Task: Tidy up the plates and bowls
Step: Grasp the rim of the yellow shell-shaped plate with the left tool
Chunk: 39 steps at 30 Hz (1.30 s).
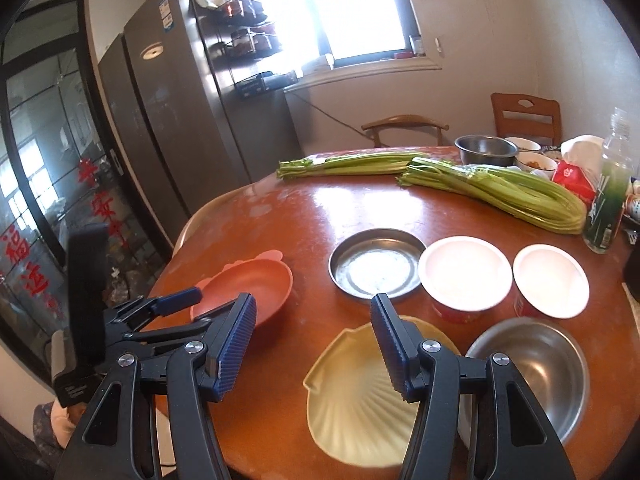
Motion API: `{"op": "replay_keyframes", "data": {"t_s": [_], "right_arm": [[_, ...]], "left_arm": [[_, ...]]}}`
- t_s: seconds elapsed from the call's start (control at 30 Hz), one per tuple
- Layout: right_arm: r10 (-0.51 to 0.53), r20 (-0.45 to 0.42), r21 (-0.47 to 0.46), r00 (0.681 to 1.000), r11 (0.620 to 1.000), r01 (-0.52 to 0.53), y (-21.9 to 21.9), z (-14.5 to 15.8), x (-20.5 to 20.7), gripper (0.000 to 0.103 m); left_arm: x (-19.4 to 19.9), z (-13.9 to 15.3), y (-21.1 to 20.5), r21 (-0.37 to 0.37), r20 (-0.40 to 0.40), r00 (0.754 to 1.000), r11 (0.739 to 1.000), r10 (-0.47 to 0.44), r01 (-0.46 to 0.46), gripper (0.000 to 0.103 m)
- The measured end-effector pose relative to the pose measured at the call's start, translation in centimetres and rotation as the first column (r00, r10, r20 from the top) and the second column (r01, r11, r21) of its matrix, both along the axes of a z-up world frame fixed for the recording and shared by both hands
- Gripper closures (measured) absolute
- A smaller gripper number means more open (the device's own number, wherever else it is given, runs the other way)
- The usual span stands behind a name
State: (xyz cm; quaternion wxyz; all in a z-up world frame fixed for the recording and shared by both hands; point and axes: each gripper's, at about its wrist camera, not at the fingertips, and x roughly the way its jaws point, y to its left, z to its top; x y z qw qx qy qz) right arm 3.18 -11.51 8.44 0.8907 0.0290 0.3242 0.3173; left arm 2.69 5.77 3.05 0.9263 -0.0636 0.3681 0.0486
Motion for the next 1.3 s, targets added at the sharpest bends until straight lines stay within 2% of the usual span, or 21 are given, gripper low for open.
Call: {"op": "replay_keyframes", "data": {"t_s": [0.37,0.47,0.57,0.67,0.8,1.1,1.3], "right_arm": [[-0.031,-0.029,-0.024,0.999,0.999,0.030,-2.2,-1.4,-2.4,0.041],[-0.082,-0.014,-0.039,0.997,0.996,0.081,-2.7,-2.1,-3.1,0.040],[-0.091,-0.059,-0.029,0.994,0.996,0.089,-3.5,-3.3,-3.2,0.040],[-0.149,-0.095,-0.013,0.984,0.989,0.149,-4.6,-4.5,-3.7,0.040],[-0.204,-0.063,-0.075,0.977,0.977,0.199,-4.8,-5.8,-5.0,0.040],[-0.207,-0.142,-0.088,0.968,0.977,0.196,-5.2,-8.2,-5.1,0.040],[-0.242,-0.211,-0.094,0.947,0.969,0.227,-5.5,-9.7,-3.5,0.040]], "left_arm": [[0.0,-0.8,-2.9,-0.004,-0.026,0.995,0.995,-0.095,0.095,0.037],[0.2,-1.1,-3.1,-0.005,-0.035,0.994,0.995,-0.101,0.101,0.037],[0.4,-1.7,-3.4,-0.002,-0.052,0.992,0.994,-0.111,0.111,0.037],[1.0,-2.3,-3.7,0.000,-0.070,0.991,0.993,-0.114,0.114,0.037],[1.8,-2.9,-4.3,0.008,-0.092,0.988,0.992,-0.125,0.127,0.037],[3.5,-4.4,-5.6,0.006,-0.137,0.978,0.987,-0.158,0.161,0.037],[4.9,-5.6,-6.2,0.007,-0.166,0.971,0.984,-0.174,0.178,0.037]]}}
